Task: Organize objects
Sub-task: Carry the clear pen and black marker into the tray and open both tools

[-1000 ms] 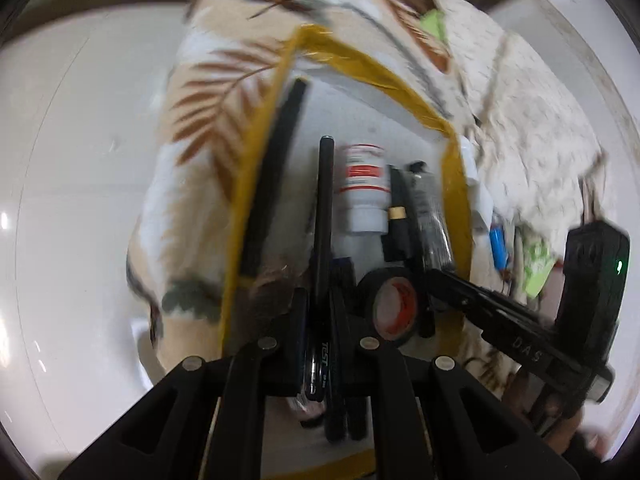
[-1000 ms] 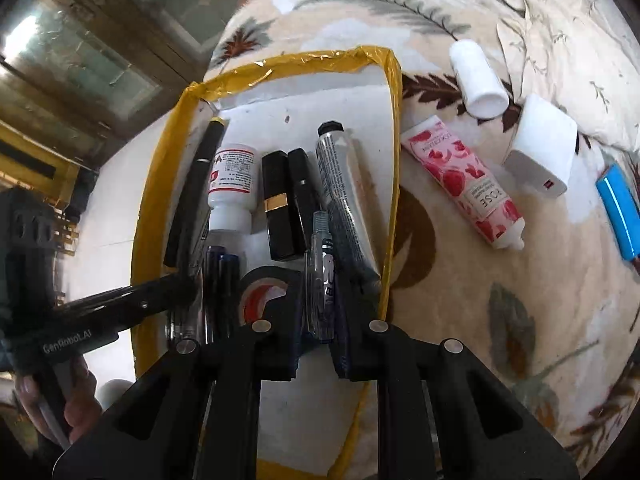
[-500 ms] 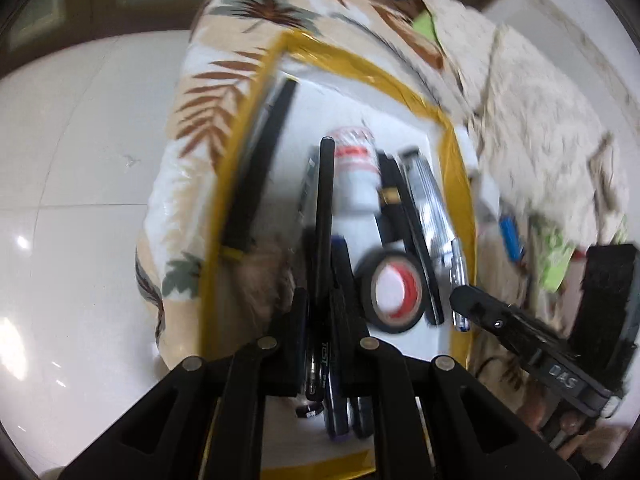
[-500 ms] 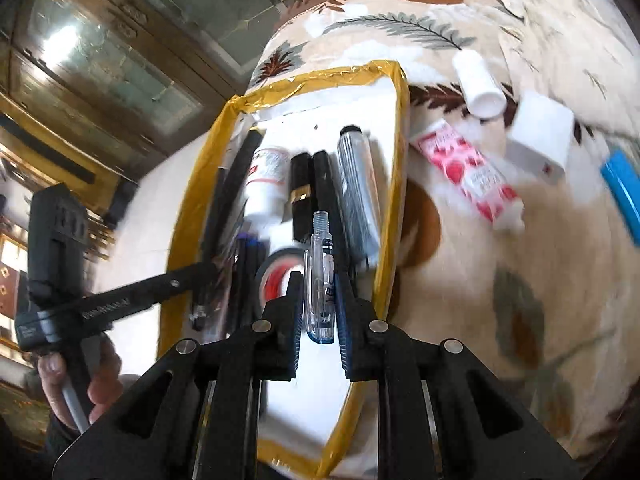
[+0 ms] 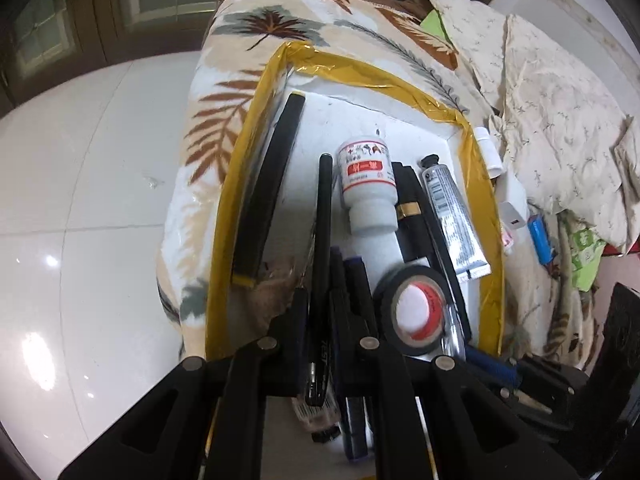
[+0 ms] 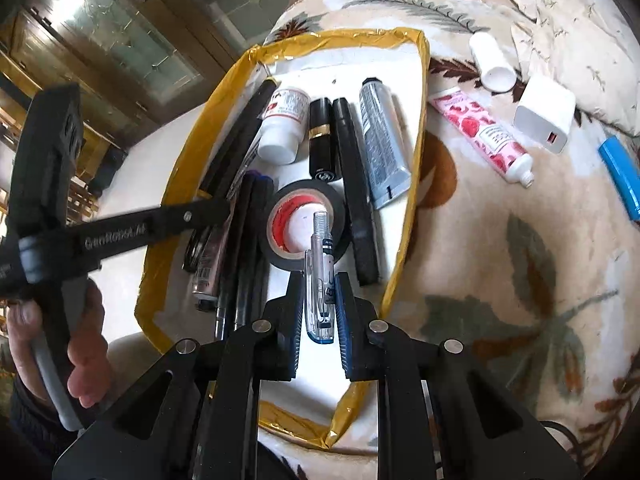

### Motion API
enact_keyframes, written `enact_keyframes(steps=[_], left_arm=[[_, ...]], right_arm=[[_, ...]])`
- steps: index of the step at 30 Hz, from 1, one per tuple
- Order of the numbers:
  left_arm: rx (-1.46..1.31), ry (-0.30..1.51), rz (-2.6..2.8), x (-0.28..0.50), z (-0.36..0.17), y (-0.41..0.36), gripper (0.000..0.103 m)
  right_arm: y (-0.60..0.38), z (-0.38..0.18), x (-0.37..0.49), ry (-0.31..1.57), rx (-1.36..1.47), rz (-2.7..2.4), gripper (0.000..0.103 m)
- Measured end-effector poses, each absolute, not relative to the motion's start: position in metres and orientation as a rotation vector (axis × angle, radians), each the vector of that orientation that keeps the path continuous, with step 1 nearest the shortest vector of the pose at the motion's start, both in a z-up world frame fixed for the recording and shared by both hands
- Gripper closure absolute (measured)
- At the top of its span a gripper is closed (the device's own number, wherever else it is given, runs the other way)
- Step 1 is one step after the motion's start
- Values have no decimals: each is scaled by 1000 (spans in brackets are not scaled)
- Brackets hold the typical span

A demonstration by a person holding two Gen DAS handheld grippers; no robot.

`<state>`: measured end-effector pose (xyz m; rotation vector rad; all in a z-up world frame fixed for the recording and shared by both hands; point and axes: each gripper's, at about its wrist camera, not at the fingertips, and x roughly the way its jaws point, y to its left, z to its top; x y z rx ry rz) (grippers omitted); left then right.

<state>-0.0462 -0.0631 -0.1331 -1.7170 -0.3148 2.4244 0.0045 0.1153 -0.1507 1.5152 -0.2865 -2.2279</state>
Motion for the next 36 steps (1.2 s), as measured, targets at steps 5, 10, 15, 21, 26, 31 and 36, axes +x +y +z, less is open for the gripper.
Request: enact_keyframes(steps=[5, 10, 15, 21, 26, 31, 36], left_arm=[[-1723, -299, 2421, -59, -136, -65, 95], [-1726, -254, 2430, -61, -138, -63, 95], [-1722, -245, 2439, -59, -137, -62, 95], [-1715, -256, 2443, -58, -136, -64, 95], [-1710, -252, 2452, -58, -135, -63, 94], [-1716, -243, 2443, -54, -136, -61, 93], [-1713, -350, 2440, -42, -131, -69, 93]], right_arm=[[107, -154, 4, -255, 1543, -2226, 88], [103, -155, 6, -239, 1577, -2218, 88], [100, -159, 8, -235, 1625, -2206, 88], [103, -159, 12, -257, 1629, -2198, 88], [98, -163, 19, -242, 1641, -2162, 88], [97, -164, 18, -258, 1633, -2158, 88], [100, -164, 16, -318, 1627, -2119, 87]])
